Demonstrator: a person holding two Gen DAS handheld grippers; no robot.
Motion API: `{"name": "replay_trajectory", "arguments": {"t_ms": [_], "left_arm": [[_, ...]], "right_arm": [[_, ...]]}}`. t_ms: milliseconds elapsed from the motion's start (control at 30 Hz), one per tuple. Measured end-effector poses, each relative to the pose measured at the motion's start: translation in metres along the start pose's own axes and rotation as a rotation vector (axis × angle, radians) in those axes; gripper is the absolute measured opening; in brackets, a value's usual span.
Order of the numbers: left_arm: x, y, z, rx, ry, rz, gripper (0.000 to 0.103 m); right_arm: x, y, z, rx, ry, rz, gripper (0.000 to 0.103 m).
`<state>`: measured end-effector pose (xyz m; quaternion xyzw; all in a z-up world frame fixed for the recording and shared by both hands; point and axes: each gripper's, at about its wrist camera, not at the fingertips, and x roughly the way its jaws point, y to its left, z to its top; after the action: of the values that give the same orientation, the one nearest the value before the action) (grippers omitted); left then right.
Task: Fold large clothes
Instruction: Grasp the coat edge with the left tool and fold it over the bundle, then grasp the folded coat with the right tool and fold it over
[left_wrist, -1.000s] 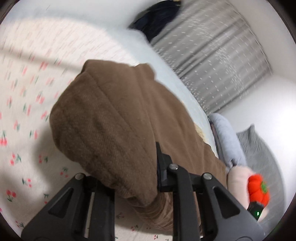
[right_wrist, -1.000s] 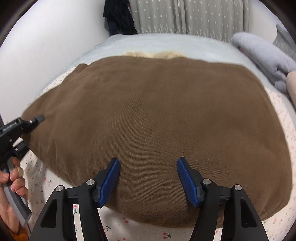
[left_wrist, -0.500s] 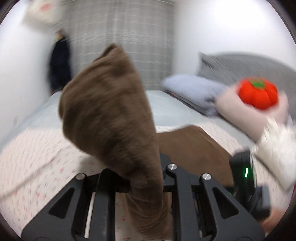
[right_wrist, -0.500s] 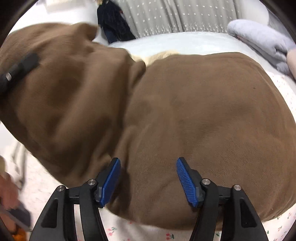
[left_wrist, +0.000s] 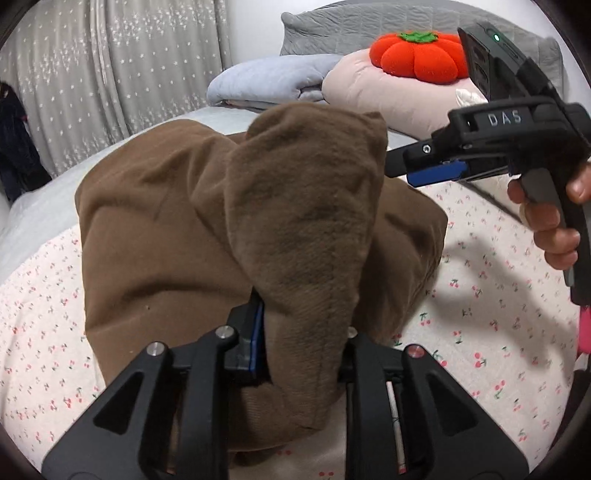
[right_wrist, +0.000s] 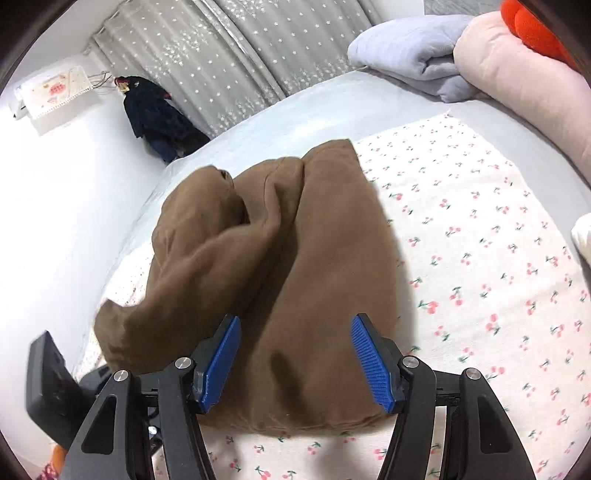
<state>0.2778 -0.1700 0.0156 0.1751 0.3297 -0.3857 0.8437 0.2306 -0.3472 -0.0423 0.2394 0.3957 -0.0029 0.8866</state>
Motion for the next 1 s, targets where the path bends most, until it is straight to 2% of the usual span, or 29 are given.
{"name": "replay_trajectory", "arguments": {"t_ms": [67, 133, 233, 333, 400, 467, 533, 633, 667, 800, 867, 900, 933, 1000], "left_arm": [[0.001, 0.002, 0.015, -0.028, 0.01, -0.021, 0.032], [-0.009, 0.002, 0.017, -0.028, 0.021, -0.055, 0.052], [-0.03, -0.006, 0.017, 0.004, 0.006, -0.153, 0.067], [-0.054, -0.012, 0.012, 0.033, -0.012, -0.189, 0.069], [-0.065, -0.003, 0.014, 0.002, -0.012, -0.191, 0.072], [-0.074, 0.018, 0.014, -0.086, -0.01, -0.204, 0.079], [-0.075, 0.036, 0.014, -0.16, -0.009, -0.186, 0.083], [-0.071, 0.07, 0.013, -0.261, 0.007, -0.099, 0.083], [-0.066, 0.087, 0.01, -0.309, 0.025, -0.055, 0.083], [-0.041, 0.123, -0.003, -0.448, 0.098, 0.007, 0.083], [-0.026, 0.138, -0.011, -0.518, 0.142, 0.041, 0.083], [-0.016, 0.146, -0.015, -0.553, 0.168, 0.044, 0.083], [-0.011, 0.151, -0.023, -0.581, 0.186, 0.041, 0.083], [0.001, 0.163, -0.029, -0.66, 0.205, 0.019, 0.083]], "right_arm": [[-0.001, 0.007, 0.005, -0.01, -0.003, 0.01, 0.064], [-0.002, 0.007, 0.015, -0.001, -0.011, 0.045, 0.065], [0.001, 0.005, 0.031, 0.032, -0.024, 0.115, 0.066], [0.009, 0.006, 0.053, 0.06, -0.019, 0.209, 0.068], [0.016, 0.011, 0.063, 0.073, 0.002, 0.259, 0.072], [0.028, 0.016, 0.076, 0.08, 0.036, 0.292, 0.072], [0.046, 0.025, 0.09, 0.096, 0.094, 0.346, 0.072], [0.074, 0.042, 0.105, 0.097, 0.165, 0.378, 0.072], [0.083, 0.048, 0.109, 0.087, 0.183, 0.371, 0.072], [0.126, 0.071, 0.116, 0.033, 0.275, 0.286, 0.072], [0.146, 0.081, 0.114, 0.005, 0.332, 0.246, 0.062], [0.154, 0.088, 0.112, -0.032, 0.343, 0.207, 0.046], [0.157, 0.094, 0.11, -0.072, 0.342, 0.179, 0.024], [0.157, 0.107, 0.105, -0.162, 0.318, 0.132, 0.017]]}}
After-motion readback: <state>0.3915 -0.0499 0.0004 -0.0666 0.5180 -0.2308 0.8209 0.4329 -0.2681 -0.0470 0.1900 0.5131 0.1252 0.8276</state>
